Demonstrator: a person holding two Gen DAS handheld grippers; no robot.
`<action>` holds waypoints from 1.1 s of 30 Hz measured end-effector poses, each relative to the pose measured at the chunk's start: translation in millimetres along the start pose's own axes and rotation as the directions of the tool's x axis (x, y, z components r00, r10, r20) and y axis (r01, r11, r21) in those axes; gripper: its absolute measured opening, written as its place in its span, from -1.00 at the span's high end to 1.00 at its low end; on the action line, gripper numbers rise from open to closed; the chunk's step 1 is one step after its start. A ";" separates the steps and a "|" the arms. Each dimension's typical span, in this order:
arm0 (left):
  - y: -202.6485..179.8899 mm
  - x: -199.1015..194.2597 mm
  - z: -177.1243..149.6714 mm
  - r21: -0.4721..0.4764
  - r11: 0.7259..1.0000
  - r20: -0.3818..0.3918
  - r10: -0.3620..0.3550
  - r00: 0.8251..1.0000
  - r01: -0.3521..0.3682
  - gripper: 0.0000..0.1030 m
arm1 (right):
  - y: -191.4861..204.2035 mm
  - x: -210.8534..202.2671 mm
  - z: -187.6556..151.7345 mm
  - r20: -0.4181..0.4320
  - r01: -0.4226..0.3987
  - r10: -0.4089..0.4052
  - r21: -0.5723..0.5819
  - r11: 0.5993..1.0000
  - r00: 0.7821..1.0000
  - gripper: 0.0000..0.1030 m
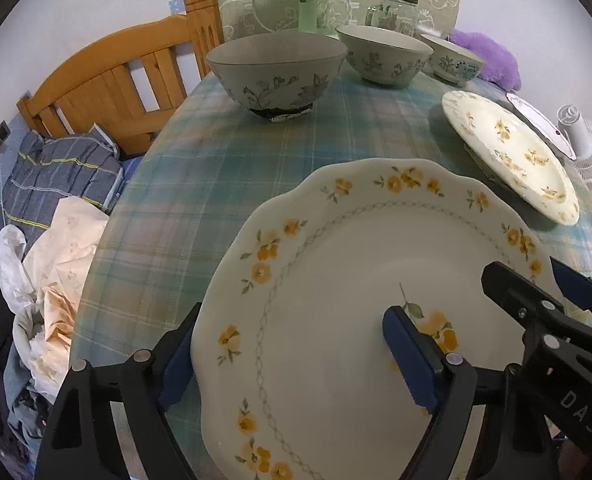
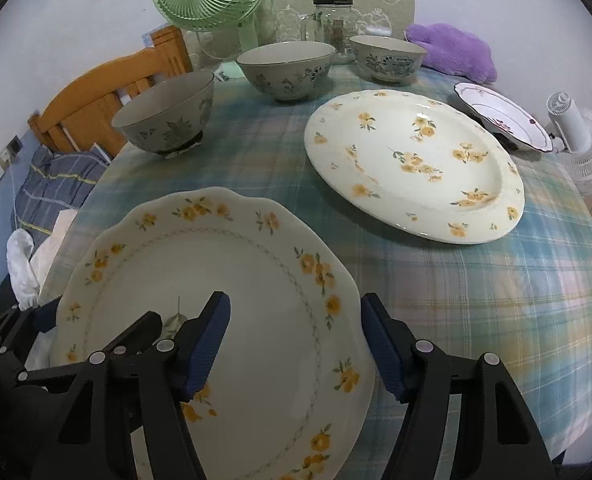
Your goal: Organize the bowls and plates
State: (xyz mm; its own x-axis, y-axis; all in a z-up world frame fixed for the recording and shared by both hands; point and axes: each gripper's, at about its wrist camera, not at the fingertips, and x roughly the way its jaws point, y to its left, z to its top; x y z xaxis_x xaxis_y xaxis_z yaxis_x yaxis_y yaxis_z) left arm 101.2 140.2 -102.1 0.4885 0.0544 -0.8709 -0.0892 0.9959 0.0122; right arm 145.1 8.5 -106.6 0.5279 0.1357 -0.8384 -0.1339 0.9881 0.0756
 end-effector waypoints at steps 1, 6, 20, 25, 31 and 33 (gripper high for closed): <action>0.9 0.4 1.1 -0.001 1.000 -0.002 -0.005 1.000 0.005 -0.68 | 0.9 1.2 0.4 -0.004 0.008 -0.008 0.004 1.000 1.000 -0.35; 0.5 2.0 5.6 -0.008 1.000 -0.025 -0.017 1.000 0.017 -0.68 | 5.0 3.7 4.4 -0.028 0.035 -0.034 0.021 0.999 0.999 -0.36; -20.3 -9.3 36.5 0.034 0.994 -0.065 -0.105 0.992 0.107 -0.67 | -13.1 -23.3 25.2 -0.040 0.096 -0.094 0.070 0.993 0.995 -0.36; -40.1 -14.0 40.3 0.089 0.987 -0.045 -0.132 0.990 0.135 -0.67 | -30.7 -33.6 27.0 -0.020 0.131 -0.129 0.116 0.985 0.991 -0.36; -68.7 -13.4 43.4 0.102 0.983 -0.049 -0.149 0.988 0.154 -0.67 | -58.0 -36.6 28.4 -0.019 0.139 -0.138 0.152 0.979 0.990 -0.36; -79.9 -14.1 45.6 0.109 0.981 -0.047 -0.154 0.987 0.158 -0.67 | -69.0 -40.0 28.9 -0.015 0.146 -0.145 0.159 0.977 0.989 -0.36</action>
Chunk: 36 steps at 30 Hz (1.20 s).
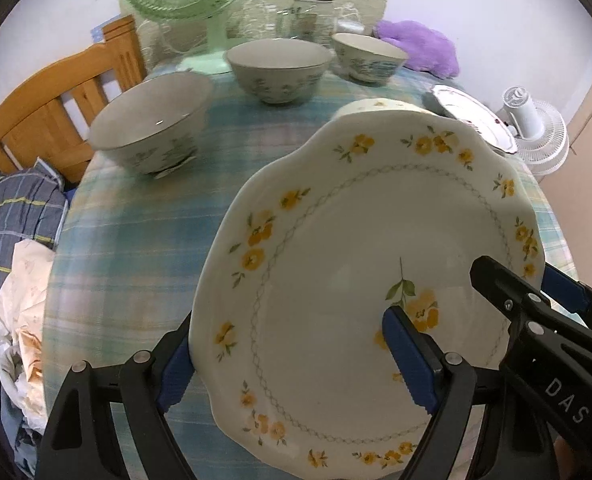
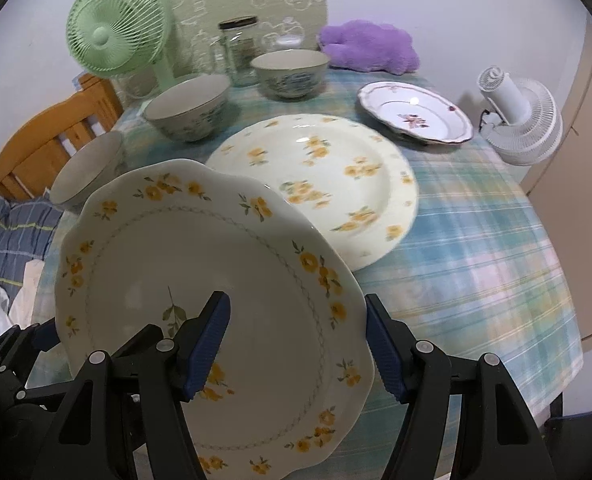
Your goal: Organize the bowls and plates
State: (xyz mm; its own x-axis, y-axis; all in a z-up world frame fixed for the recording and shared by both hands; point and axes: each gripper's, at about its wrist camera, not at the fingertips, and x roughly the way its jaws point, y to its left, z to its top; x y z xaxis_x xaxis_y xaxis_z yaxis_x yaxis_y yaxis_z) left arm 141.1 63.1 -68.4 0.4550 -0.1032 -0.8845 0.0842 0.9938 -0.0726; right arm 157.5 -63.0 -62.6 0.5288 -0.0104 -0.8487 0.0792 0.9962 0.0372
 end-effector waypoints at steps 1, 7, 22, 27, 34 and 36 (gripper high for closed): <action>-8.4 0.8 1.0 0.001 1.000 -0.001 -0.003 1.000 0.003 -0.67 | -6.7 -1.0 0.8 0.002 0.003 -0.003 0.004 1.000 1.000 -0.36; -48.1 5.3 7.8 0.008 1.000 -0.011 -0.019 1.000 0.019 -0.67 | -46.6 -4.7 8.2 0.000 0.020 -0.020 0.011 1.000 1.000 -0.36; -137.1 19.7 17.7 0.030 0.999 -0.016 -0.044 0.999 0.044 -0.67 | -138.2 -9.1 20.0 -0.004 0.051 -0.051 0.026 0.998 0.999 -0.36; -163.1 27.2 18.9 0.032 0.998 -0.029 -0.053 0.998 0.053 -0.67 | -169.5 -8.2 20.8 -0.010 0.063 -0.063 0.032 0.997 0.998 -0.36; -200.3 40.9 17.2 0.038 0.997 -0.053 -0.068 0.996 0.070 -0.67 | -207.1 -3.9 17.5 -0.029 0.078 -0.077 0.039 0.996 0.997 -0.36; -208.5 45.8 17.2 0.039 0.997 -0.058 -0.066 0.996 0.068 -0.67 | -216.3 -1.6 17.7 -0.035 0.080 -0.078 0.043 0.996 0.996 -0.35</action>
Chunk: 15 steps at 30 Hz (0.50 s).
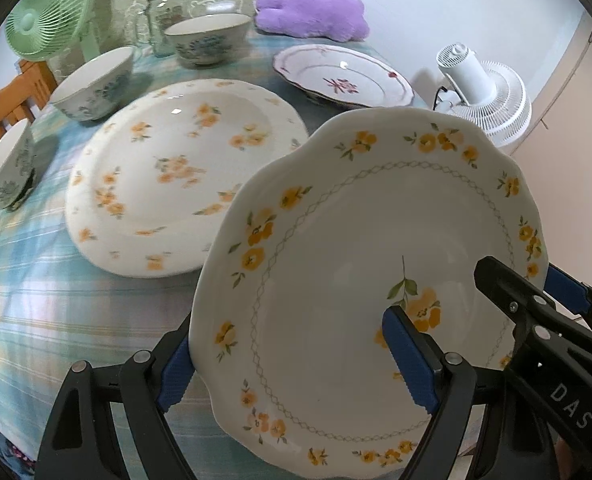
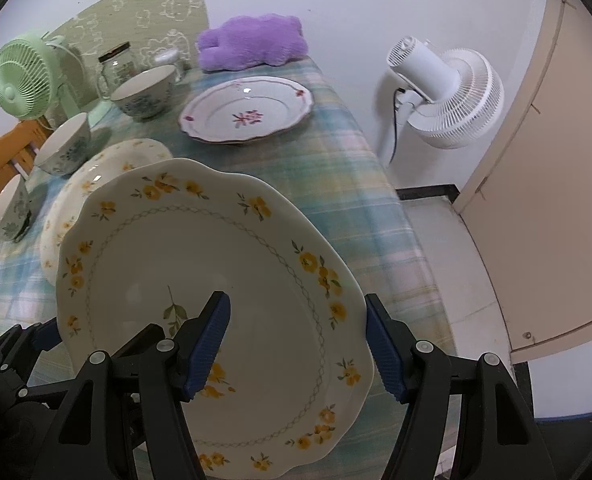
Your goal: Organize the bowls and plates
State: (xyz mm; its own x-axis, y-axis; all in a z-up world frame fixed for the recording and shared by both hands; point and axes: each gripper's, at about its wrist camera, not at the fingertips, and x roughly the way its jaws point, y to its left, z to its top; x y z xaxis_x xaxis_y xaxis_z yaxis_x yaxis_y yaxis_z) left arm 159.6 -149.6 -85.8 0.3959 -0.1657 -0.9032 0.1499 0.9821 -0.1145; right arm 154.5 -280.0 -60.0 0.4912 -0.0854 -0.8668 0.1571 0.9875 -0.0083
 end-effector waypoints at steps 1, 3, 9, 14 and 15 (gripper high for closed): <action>-3.8 3.2 0.4 -0.002 1.000 -0.005 0.001 1.000 -0.001 -0.67 | -4.0 1.2 0.0 -0.001 0.001 -0.001 0.000 1.000 1.000 -0.35; -7.7 7.2 0.5 -0.002 1.000 -0.014 0.001 1.000 -0.001 -0.67 | -10.2 3.9 -0.1 -0.005 0.003 -0.003 -0.002 1.000 1.000 -0.34; -22.1 22.3 4.6 -0.004 1.000 -0.036 0.018 0.999 -0.018 -0.67 | -28.3 14.1 -0.2 -0.025 0.000 0.000 0.007 1.000 1.000 -0.33; -22.1 33.2 8.6 -0.027 0.999 -0.059 0.036 0.998 -0.038 -0.67 | -31.6 25.8 4.2 -0.044 -0.014 0.014 0.003 1.000 0.999 -0.32; -21.6 34.7 9.2 -0.032 0.999 -0.062 0.040 0.997 -0.042 -0.67 | -31.1 28.1 5.7 -0.046 -0.016 0.016 -0.002 1.000 0.999 -0.32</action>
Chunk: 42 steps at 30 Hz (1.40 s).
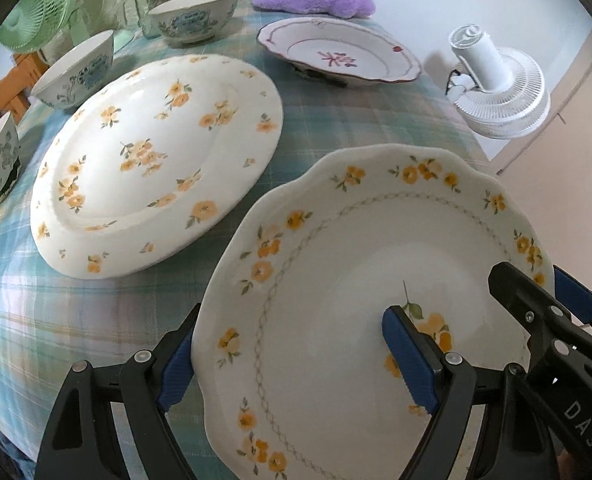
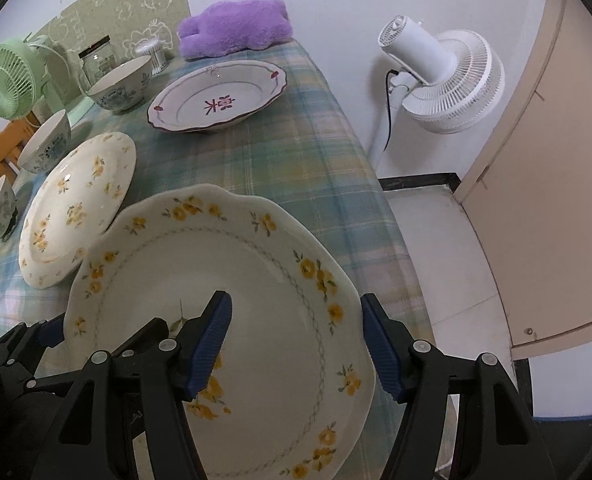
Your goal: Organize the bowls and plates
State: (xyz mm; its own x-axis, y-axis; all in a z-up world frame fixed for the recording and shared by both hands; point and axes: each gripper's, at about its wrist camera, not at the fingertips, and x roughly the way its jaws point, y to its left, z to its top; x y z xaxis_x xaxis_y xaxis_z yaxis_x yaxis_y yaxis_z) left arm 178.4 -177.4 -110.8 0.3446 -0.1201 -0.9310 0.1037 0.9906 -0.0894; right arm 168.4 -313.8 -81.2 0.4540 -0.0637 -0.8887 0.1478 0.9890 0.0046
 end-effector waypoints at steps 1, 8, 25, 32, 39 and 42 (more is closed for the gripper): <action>0.2 1.0 1.1 -0.003 1.000 0.001 0.009 1.000 -0.009 -0.67 | 0.1 1.9 1.6 -0.003 -0.003 0.003 -0.006 1.000 1.000 -0.32; 1.3 4.7 8.4 0.007 0.999 0.010 0.048 0.999 -0.048 -0.66 | 1.9 14.5 10.9 -0.027 -0.023 0.022 -0.015 1.000 0.999 -0.32; -9.9 6.9 4.1 0.033 0.998 0.016 0.049 0.999 -0.049 -0.89 | -0.7 20.0 6.9 -0.044 -0.020 0.018 -0.029 0.999 0.999 -0.34; -3.9 -10.4 3.2 0.030 0.999 0.042 0.042 0.998 -0.044 -0.93 | -3.0 13.4 6.9 -0.031 -0.052 0.052 -0.009 0.999 0.998 -0.47; 12.9 -44.2 2.4 0.046 0.998 0.106 0.033 0.994 -0.038 -0.95 | 16.7 -24.4 8.9 0.060 -0.072 0.075 -0.038 0.997 0.995 -0.51; 26.1 -57.9 2.8 0.042 0.999 0.135 0.028 0.990 -0.034 -0.95 | 32.9 -38.6 9.0 0.103 -0.069 0.074 -0.049 0.996 0.992 -0.51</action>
State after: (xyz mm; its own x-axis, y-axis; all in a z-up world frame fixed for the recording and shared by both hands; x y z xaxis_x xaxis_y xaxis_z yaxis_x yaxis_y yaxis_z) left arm 163.8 -144.7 -58.3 0.4702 -0.1004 -0.8769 0.1308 0.9905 -0.0433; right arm 163.6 -280.0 -42.6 0.5514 -0.0040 -0.8343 0.0732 0.9964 0.0436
